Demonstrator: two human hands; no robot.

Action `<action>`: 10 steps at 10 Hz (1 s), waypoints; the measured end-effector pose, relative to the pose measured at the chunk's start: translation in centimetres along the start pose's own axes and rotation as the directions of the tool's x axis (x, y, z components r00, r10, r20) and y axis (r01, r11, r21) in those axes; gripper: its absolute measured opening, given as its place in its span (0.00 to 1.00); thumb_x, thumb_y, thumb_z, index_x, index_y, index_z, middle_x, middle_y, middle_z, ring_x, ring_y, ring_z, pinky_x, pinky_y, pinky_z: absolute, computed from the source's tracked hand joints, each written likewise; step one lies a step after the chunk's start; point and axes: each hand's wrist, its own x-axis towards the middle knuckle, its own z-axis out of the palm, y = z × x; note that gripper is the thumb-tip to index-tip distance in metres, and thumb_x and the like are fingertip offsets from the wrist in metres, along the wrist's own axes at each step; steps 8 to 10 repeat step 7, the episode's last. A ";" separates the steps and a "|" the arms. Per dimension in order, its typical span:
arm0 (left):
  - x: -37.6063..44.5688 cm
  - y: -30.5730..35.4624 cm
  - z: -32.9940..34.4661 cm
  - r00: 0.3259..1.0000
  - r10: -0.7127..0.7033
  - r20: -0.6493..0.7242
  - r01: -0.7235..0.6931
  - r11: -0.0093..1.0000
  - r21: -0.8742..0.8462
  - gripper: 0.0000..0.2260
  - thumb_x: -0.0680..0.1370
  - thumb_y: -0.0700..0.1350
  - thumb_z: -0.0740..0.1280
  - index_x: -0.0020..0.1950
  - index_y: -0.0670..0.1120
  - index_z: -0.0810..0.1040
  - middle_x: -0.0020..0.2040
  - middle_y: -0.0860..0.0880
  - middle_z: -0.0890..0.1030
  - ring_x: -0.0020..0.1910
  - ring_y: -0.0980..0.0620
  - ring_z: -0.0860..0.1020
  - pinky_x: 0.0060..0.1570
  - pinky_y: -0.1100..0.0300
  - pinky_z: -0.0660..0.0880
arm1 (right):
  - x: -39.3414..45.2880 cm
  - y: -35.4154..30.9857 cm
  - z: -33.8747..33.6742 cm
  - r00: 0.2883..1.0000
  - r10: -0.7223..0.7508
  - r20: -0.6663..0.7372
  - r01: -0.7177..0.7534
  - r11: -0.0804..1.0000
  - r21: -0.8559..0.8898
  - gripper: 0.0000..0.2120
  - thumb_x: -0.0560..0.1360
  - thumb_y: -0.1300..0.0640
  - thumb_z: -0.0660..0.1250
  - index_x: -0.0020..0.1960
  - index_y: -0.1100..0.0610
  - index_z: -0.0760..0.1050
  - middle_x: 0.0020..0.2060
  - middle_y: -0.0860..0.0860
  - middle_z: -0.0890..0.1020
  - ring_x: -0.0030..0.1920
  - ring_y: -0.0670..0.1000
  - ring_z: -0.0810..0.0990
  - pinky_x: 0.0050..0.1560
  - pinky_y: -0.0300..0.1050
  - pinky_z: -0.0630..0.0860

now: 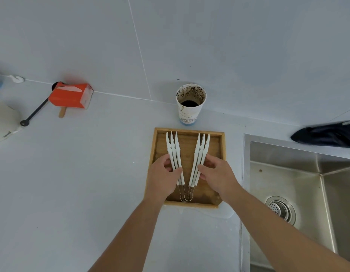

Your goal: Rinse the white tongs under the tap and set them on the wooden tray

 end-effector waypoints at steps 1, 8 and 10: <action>0.2 -0.1 -0.2 1.000 -0.016 -0.005 0.016 1.000 -0.015 0.23 0.76 0.45 0.75 0.70 0.53 0.76 0.54 0.60 0.78 0.43 0.66 0.78 0.37 0.74 0.72 | -0.1 -0.2 0.1 1.000 -0.003 0.016 0.004 0.999 -0.038 0.16 0.79 0.55 0.69 0.66 0.44 0.78 0.48 0.40 0.84 0.49 0.45 0.84 0.46 0.38 0.80; -1.7 0.7 -2.2 0.998 -0.065 0.021 0.068 0.976 -0.206 0.21 0.81 0.47 0.68 0.74 0.51 0.73 0.68 0.52 0.79 0.56 0.59 0.79 0.56 0.62 0.78 | -2.3 -1.8 -2.8 0.990 0.138 -0.016 -0.136 0.985 0.105 0.22 0.81 0.52 0.66 0.74 0.51 0.71 0.62 0.45 0.80 0.61 0.48 0.78 0.68 0.52 0.75; -1.7 0.7 -2.2 0.998 -0.065 0.021 0.068 0.976 -0.206 0.21 0.81 0.47 0.68 0.74 0.51 0.73 0.68 0.52 0.79 0.56 0.59 0.79 0.56 0.62 0.78 | -2.3 -1.8 -2.8 0.990 0.138 -0.016 -0.136 0.985 0.105 0.22 0.81 0.52 0.66 0.74 0.51 0.71 0.62 0.45 0.80 0.61 0.48 0.78 0.68 0.52 0.75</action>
